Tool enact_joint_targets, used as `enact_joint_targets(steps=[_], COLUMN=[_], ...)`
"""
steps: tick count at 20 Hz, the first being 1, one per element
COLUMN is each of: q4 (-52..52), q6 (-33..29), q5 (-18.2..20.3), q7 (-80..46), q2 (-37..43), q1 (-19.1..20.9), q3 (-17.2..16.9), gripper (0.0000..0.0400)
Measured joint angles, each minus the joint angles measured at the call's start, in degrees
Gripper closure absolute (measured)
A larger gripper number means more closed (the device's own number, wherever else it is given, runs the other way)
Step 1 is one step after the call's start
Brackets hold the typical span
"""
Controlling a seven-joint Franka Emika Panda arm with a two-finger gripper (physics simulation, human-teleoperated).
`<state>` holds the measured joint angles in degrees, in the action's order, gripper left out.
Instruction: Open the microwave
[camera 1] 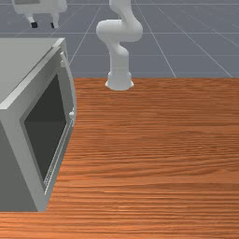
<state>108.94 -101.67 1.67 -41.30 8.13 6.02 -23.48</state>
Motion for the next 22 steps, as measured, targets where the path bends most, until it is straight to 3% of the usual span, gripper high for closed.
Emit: enact_joint_targets(steps=[7, 13, 22], q4=[0.0, 3.3, 5.1], q6=[-8.3, -11.1, -13.0], q5=[-0.3, -1.2, -1.7], q7=[-0.3, -0.9, -1.2], q2=[-6.9, -5.3, -4.2], q1=[-1.4, -3.1, 0.2], q3=[1.2, 4.9, 9.4], gripper=[0.0000, 0.0000, 0.0000])
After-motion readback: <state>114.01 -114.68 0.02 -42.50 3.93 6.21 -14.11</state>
